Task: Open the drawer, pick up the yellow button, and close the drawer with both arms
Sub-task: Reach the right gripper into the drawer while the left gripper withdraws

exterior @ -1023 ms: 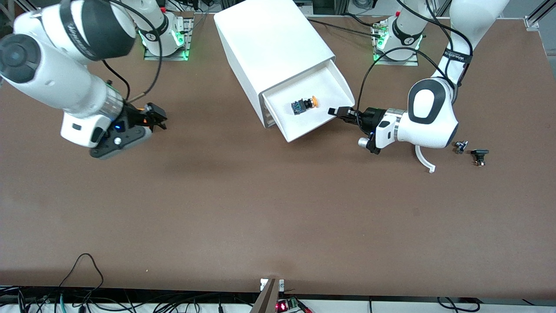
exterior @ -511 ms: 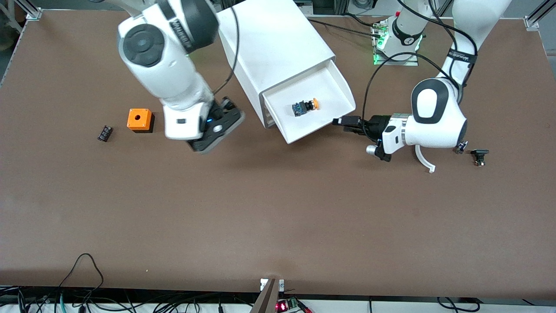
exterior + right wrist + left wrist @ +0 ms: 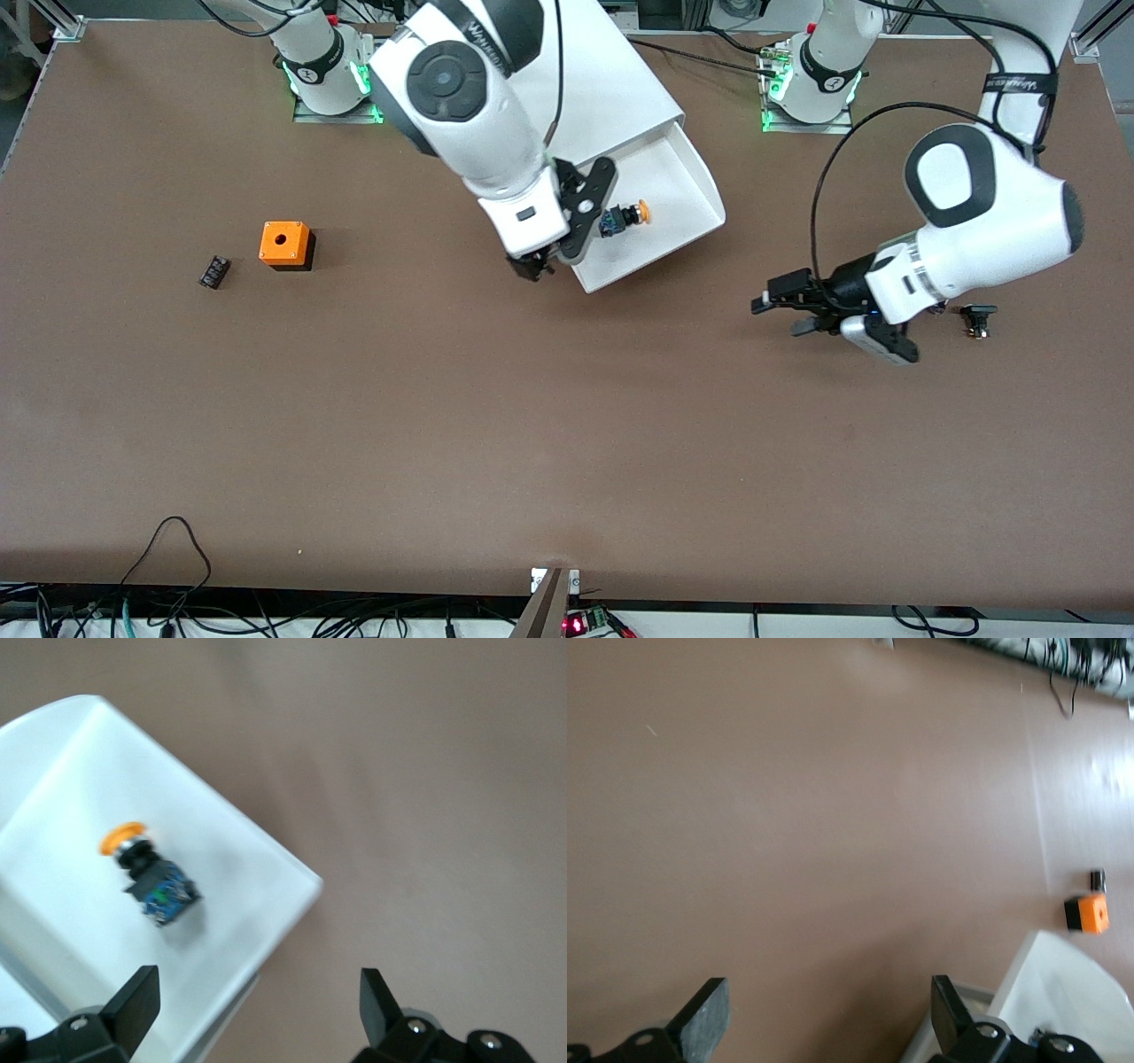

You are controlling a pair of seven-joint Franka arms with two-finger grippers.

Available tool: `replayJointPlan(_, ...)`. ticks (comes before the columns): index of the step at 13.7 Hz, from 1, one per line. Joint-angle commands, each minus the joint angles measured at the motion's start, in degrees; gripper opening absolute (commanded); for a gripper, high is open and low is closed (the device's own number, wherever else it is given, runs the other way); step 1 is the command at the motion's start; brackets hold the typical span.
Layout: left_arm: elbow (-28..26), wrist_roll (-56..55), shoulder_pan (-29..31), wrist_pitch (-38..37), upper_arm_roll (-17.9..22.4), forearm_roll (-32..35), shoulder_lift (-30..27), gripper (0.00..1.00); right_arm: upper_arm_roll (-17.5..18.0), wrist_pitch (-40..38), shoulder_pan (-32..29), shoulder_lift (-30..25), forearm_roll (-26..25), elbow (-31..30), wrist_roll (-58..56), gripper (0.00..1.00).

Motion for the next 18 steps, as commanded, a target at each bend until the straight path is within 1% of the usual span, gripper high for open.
replayJointPlan(1, -0.22, -0.78, 0.70, -0.81, 2.63, 7.27, -3.31, 1.00, 0.82, -0.56, 1.29, 3.95, 0.12, 5.27, -11.55, 1.00)
replayJointPlan(2, 0.73, -0.79, 0.78, -2.91, 3.52, 12.36, -4.02, 1.00, 0.82, -0.47, 1.65, 5.27, 0.12, 6.50, -15.95, 1.00)
replayJointPlan(3, 1.70, -0.87, 0.96, -5.11, 5.00, 15.54, -4.38, 1.00, 0.82, -0.47, 2.35, 6.15, 0.12, 7.21, -17.47, 1.00)
replayJointPlan(5, 5.03, -0.96, 0.96, -11.16, 8.26, 19.33, -4.91, 1.00, 0.73, -0.65, 3.49, 6.77, -0.06, 7.31, -18.10, 1.00)
replayJointPlan(7, 9.07, -1.48, 0.96, -15.57, 9.41, 26.87, -5.61, 1.00, 0.64, -1.00, 4.81, 8.09, -1.46, 7.31, -20.03, 1.00)
replayJointPlan(9, 11.98, -5.07, 1.05, -19.79, 10.29, 30.42, -6.66, 1.00, 0.38, -1.17, 6.21, 9.15, -2.08, 7.31, -21.18, 1.00)
replayJointPlan(10, 12.78, -7.62, 0.96, -21.03, 10.47, 32.43, -7.10, 1.00, 0.38, -1.26, 6.74, 9.24, -3.30, 7.22, -21.27, 1.00)
replayJointPlan(11, 13.65, -10.34, 0.87, -22.00, 10.21, 35.50, -7.45, 1.00, 0.38, -1.44, 6.92, 9.58, -4.79, 7.22, -21.35, 1.00)
replayJointPlan(13, 14.71, -14.74, 0.35, -22.53, 9.42, 41.48, -7.63, 1.00, 0.47, -2.49, 7.19, 9.85, -5.24, 7.22, -22.49, 1.00)
replayJointPlan(15, 14.89, -17.30, 0.34, -25.24, 9.76, 41.94, -8.86, 1.00, 0.38, -3.98, 7.89, 10.20, -5.33, 7.22, -24.86, 1.00)
replayJointPlan(18, 15.76, -23.17, 0.26, -29.90, 9.59, 42.12, -10.96, 1.00, 0.38, -5.22, 8.15, 10.20, -5.86, 7.22, -25.13, 1.00)
